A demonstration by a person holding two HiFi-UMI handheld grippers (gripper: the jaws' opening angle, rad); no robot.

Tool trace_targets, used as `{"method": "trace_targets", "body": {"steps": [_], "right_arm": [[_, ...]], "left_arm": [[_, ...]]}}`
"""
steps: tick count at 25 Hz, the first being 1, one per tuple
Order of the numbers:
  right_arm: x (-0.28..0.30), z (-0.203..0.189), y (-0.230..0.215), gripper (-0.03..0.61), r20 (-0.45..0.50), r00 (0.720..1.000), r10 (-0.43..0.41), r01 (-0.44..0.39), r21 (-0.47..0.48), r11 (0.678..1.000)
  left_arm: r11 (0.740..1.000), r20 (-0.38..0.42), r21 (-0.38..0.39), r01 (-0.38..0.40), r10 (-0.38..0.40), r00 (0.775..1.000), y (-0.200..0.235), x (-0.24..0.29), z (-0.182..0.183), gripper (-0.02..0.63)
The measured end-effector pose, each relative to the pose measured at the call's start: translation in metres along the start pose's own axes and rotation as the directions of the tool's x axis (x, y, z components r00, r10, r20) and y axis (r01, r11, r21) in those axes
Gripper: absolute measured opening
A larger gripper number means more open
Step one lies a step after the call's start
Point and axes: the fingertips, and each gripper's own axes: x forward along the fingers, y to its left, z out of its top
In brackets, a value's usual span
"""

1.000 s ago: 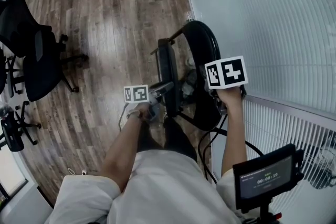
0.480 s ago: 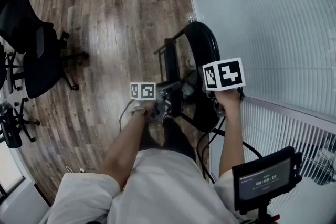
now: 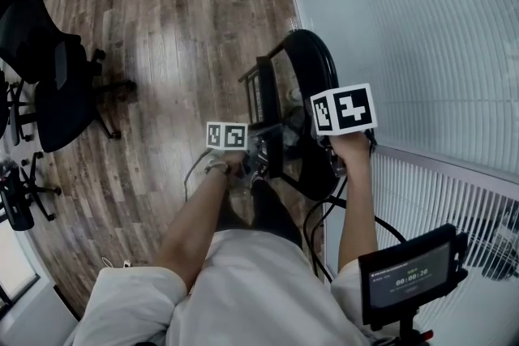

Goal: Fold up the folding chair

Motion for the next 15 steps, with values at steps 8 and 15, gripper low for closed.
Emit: {"method": "trace_targets", "body": {"steps": [8,15], "right_arm": [[0.002,0.001,0.001,0.098,0.0,1.0,-0.013,0.013,-0.006,1.0],[0.003,0.001,0.005,0.103,-0.003,1.0,-0.023,0.023,-0.012,1.0]], "left_arm": [[1.0,-0.041,0.016,-0.006,0.006,0.999,-0.001,0.014,-0.004,0.23],[0.999,-0.08,0.044,-0.015,0.018,0.997,-0.001,0.024,-0.006,0.222]]}}
